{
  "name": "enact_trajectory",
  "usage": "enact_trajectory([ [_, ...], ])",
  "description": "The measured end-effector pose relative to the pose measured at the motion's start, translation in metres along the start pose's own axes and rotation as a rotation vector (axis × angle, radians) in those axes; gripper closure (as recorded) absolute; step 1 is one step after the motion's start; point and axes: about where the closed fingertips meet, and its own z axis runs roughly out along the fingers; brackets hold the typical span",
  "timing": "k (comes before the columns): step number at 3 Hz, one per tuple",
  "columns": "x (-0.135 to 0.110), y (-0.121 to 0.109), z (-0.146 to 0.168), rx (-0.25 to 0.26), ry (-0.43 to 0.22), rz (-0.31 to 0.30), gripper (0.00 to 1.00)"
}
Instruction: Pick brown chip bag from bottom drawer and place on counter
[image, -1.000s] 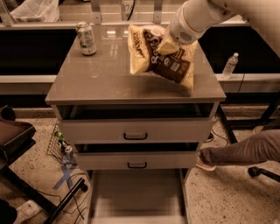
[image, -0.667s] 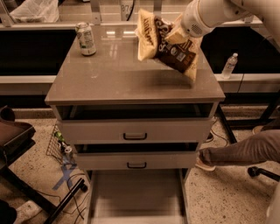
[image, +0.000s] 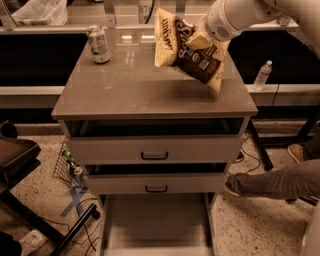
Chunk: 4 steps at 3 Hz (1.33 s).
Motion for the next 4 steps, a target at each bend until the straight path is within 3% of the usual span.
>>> enact_trajectory([
  [1, -0.0006, 0.0018, 0.0034, -0.006, -0.001, -0.001, 0.28],
  [2, -0.001, 0.0029, 0.0053, -0.009, -0.001, -0.001, 0.05],
  [4, -0.0013, 0.0039, 0.0072, -0.012, -0.001, -0.002, 0.0],
])
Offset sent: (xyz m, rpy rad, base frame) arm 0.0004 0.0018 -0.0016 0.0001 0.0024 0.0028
